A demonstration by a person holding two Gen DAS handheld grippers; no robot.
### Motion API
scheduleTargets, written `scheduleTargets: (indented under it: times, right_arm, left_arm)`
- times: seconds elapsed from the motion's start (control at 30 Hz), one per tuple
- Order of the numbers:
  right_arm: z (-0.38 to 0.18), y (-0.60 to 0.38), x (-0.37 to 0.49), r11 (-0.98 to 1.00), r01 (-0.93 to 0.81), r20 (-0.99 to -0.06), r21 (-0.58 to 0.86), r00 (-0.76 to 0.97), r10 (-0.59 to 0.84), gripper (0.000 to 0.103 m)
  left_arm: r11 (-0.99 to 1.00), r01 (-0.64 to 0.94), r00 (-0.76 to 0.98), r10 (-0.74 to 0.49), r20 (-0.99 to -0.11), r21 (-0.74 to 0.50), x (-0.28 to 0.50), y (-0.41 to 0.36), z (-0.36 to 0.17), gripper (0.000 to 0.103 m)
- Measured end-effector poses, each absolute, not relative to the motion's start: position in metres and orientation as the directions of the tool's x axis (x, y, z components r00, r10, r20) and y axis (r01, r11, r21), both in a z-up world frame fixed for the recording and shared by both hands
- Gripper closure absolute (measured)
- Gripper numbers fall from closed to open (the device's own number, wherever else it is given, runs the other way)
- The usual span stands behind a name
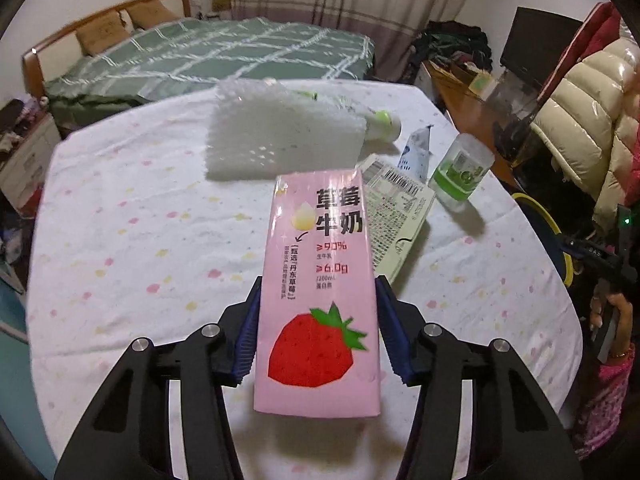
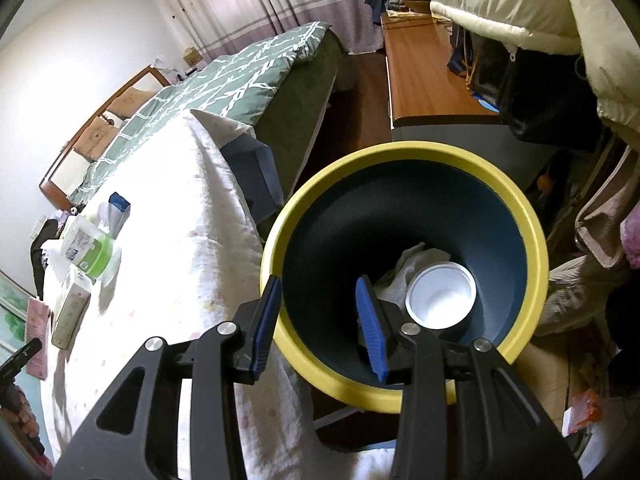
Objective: Collect trash
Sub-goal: 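Carry the pink carton over the bin and open the left gripper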
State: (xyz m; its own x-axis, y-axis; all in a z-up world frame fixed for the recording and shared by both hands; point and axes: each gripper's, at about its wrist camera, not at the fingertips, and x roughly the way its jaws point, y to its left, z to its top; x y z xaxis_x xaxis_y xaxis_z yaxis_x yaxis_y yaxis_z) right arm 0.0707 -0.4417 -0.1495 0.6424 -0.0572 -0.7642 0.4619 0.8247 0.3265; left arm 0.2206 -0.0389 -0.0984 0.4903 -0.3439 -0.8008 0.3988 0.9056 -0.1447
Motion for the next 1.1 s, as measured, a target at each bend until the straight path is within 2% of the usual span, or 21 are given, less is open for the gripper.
scheduleTargets:
  times: [0.37,0.57,0.9,1.1]
  right_arm:
    - [-0.136,-0.439,0.025,0.823,0.460,-0.731,0.333,0.677,-0.083,0.066]
    - [-0.129,-0.448,-0.011,0.803,0.478,-0.708,0.355,0.699,-0.103,0.066]
    - [-0.114,-0.478,-0.076,0.769,0.557,-0.680,0.313,0.697,-0.228,0.066]
    - [-0.117,-0.495,-0.102,0.742,0.591,-0.682,0.316,0.685,-0.255,0.066]
  left_arm:
    - [0.893,0.446,0.578,-0.338,-0.743,-0.059,0.164,-0.072,-0.048,0.050]
    - [0.835,0.549,0.551,-0.401,-0.732,-0.044,0.150,-0.126,-0.033,0.050]
    - [0.681,0.728,0.399,-0.513,-0.760,-0.078,0.149,-0.272,-0.042,0.050]
    - [0.589,0.806,0.328,-0.529,-0.783,-0.061,0.144,-0.373,-0.059,0.050]
